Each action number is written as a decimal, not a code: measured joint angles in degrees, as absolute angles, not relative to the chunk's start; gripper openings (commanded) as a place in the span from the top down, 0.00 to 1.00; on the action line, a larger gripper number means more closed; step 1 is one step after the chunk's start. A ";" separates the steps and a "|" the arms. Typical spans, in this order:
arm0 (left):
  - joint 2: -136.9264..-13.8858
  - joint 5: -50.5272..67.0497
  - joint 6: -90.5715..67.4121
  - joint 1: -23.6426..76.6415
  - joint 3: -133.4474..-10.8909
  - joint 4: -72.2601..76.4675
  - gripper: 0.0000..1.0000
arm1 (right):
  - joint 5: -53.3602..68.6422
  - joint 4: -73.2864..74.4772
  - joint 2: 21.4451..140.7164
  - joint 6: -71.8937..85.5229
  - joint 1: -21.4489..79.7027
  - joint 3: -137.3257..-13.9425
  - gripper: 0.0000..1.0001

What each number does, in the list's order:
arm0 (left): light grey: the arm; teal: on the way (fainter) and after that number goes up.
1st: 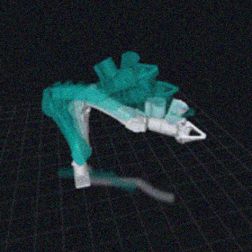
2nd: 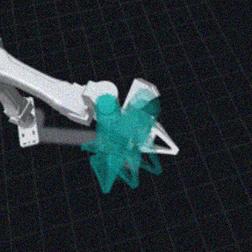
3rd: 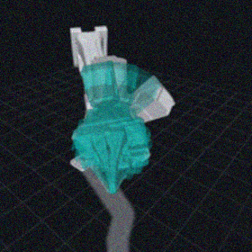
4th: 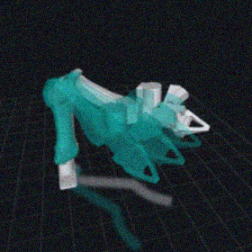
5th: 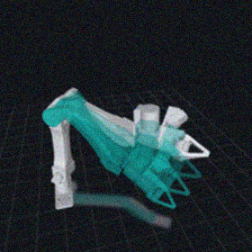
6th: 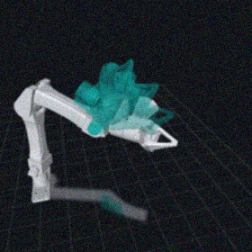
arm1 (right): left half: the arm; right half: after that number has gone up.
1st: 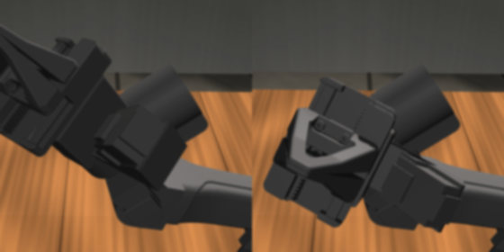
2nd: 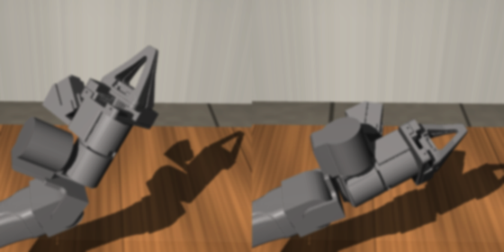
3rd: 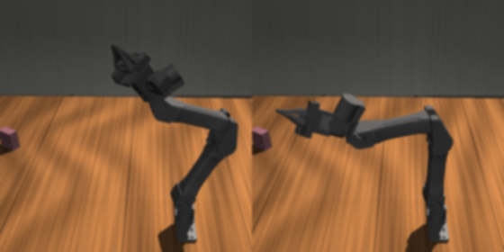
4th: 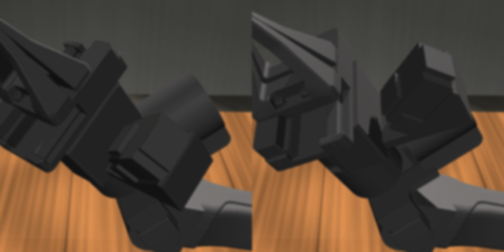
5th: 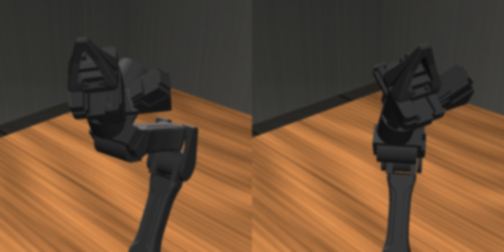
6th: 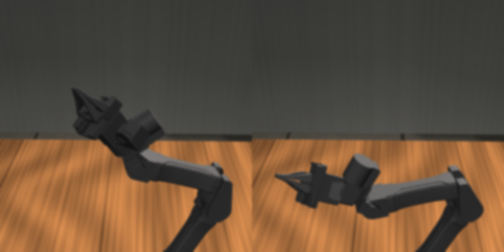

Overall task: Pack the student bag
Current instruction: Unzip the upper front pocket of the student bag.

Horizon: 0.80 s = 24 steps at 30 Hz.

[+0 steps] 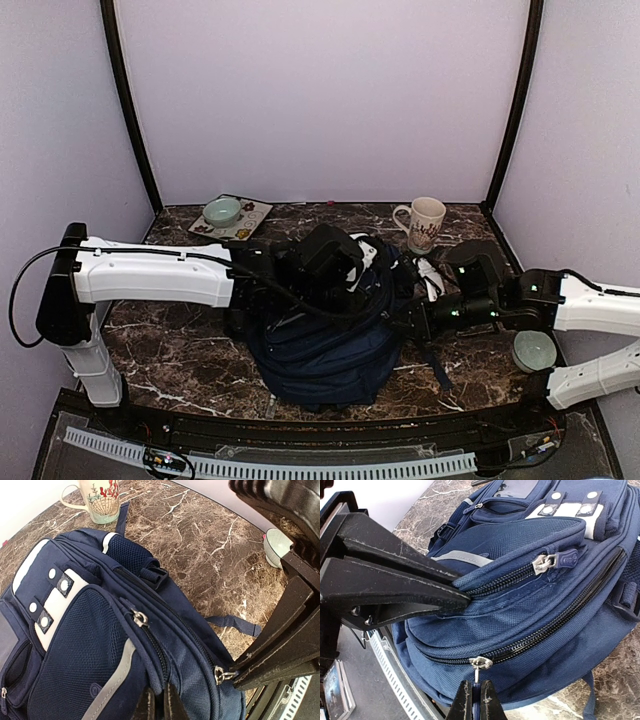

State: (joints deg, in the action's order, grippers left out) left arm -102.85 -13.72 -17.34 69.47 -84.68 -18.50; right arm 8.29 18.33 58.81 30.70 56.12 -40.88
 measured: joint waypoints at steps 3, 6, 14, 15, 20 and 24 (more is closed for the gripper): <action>-102.87 -13.74 -17.47 69.47 -84.99 -18.63 1.00 | 9.06 17.87 59.18 31.62 56.12 -40.91 1.00; -102.91 -13.72 -18.09 69.23 -85.43 -19.03 1.00 | 9.89 16.86 59.92 32.12 56.12 -40.91 1.00; -103.31 -12.40 -19.27 68.18 -87.35 -20.36 1.00 | 10.90 14.20 62.50 32.69 56.77 -41.32 1.00; -103.39 -12.25 -19.31 68.10 -87.50 -20.51 1.00 | 10.87 13.93 62.92 32.73 56.86 -41.47 1.00; -103.94 -11.20 -19.31 67.72 -88.31 -21.85 1.00 | 10.66 13.65 65.08 32.88 57.43 -42.44 1.00; -104.05 -10.87 -19.42 67.64 -88.42 -22.50 1.00 | 10.66 13.50 66.48 32.88 57.67 -43.00 1.00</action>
State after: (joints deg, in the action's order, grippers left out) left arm -104.05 -10.87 -19.42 67.64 -88.42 -22.50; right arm 10.66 13.50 66.48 32.88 57.67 -43.00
